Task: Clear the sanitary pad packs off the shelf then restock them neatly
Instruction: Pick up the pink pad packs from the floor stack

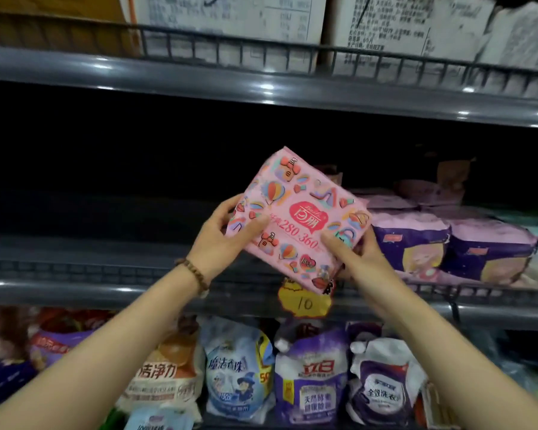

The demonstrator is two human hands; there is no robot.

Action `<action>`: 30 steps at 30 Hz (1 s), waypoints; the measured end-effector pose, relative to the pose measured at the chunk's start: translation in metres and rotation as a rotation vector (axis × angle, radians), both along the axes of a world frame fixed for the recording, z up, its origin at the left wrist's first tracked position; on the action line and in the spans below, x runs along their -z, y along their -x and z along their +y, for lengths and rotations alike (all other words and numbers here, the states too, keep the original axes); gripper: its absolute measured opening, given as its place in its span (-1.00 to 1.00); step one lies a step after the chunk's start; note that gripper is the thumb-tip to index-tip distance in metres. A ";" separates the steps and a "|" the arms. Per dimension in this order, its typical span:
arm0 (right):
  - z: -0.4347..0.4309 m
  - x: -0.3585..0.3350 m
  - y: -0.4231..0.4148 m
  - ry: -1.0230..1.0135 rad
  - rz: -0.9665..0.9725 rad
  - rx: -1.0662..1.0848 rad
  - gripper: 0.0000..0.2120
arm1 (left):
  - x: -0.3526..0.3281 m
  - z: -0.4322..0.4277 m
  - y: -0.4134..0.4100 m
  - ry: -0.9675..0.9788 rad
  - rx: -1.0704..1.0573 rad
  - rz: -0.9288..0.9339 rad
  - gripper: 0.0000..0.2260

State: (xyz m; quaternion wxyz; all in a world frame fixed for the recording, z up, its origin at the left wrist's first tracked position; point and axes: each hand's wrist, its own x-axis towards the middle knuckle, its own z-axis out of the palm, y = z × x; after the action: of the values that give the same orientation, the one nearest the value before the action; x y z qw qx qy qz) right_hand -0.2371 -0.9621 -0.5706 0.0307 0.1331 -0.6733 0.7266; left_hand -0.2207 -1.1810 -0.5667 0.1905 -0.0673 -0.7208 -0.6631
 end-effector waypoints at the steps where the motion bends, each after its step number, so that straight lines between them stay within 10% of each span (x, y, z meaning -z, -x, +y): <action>1: 0.001 -0.006 0.011 -0.039 0.077 0.016 -0.40 | -0.006 -0.003 0.007 0.113 0.014 0.027 -0.38; 7: 0.003 -0.013 0.077 -0.292 0.319 0.028 -0.11 | -0.010 -0.001 0.056 0.240 0.099 0.012 -0.52; 22: 0.031 0.065 0.095 -0.830 0.400 0.109 -0.24 | 0.049 0.044 0.110 0.207 0.214 -0.299 -0.48; 30: 0.034 0.065 0.084 -0.756 0.375 0.087 -0.31 | 0.046 0.052 0.092 0.198 0.059 -0.282 -0.47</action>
State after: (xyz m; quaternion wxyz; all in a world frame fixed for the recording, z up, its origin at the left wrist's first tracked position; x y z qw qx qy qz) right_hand -0.3211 -0.9279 -0.6355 0.1322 0.2366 -0.8801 0.3899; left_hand -0.3131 -1.1290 -0.6126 0.0605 -0.0133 -0.7998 -0.5970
